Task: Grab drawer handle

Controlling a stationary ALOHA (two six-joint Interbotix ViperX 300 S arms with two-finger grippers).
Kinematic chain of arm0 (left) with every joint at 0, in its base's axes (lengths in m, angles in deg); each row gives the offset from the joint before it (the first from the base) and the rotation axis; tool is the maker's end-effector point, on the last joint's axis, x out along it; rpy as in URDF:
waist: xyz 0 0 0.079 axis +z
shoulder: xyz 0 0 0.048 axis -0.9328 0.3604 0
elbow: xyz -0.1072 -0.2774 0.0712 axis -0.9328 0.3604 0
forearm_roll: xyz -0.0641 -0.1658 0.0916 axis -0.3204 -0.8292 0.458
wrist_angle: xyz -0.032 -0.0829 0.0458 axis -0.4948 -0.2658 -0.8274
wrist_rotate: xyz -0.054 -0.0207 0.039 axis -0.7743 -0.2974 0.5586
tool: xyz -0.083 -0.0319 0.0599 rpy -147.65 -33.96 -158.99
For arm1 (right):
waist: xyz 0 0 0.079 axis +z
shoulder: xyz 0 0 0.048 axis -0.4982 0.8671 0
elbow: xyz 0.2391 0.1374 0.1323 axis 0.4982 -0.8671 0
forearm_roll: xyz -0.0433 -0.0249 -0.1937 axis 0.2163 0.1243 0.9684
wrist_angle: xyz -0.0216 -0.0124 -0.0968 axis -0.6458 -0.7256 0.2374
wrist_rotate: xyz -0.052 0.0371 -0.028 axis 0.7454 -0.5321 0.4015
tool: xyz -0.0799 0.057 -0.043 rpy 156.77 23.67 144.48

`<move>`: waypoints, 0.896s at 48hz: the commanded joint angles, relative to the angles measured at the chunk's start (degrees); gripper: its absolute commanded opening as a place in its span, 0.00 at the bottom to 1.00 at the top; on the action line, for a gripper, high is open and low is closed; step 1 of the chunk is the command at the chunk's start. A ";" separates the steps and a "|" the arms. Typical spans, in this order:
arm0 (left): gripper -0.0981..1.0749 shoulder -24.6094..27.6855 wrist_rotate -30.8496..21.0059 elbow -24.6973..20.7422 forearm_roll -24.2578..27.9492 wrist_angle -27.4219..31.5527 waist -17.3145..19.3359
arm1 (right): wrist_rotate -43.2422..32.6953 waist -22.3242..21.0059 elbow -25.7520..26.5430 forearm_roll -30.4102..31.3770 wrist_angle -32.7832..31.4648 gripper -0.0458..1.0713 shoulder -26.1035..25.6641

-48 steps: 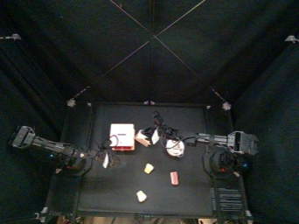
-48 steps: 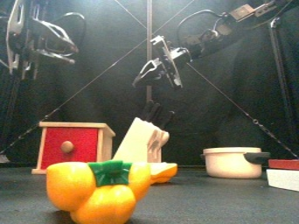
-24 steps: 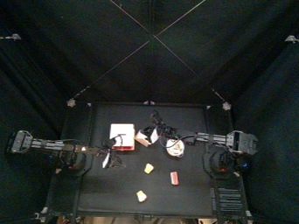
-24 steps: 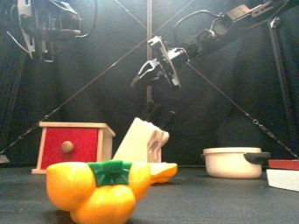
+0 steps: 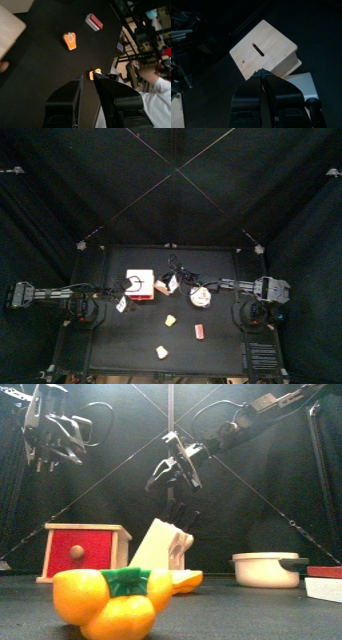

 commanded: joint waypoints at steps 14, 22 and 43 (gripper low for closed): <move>0.65 0.00 -33.75 4.22 27.33 -5.19 -5.10 | 0.35 -0.35 8.35 4.92 -4.75 0.37 3.78; 0.65 0.00 -45.18 6.24 37.53 -5.54 -5.27 | 0.18 -0.44 11.78 5.98 -6.24 0.37 7.12; 0.67 3.08 -64.34 8.35 53.79 -4.92 -5.36 | 0.26 -0.88 18.37 7.38 -9.93 0.37 14.41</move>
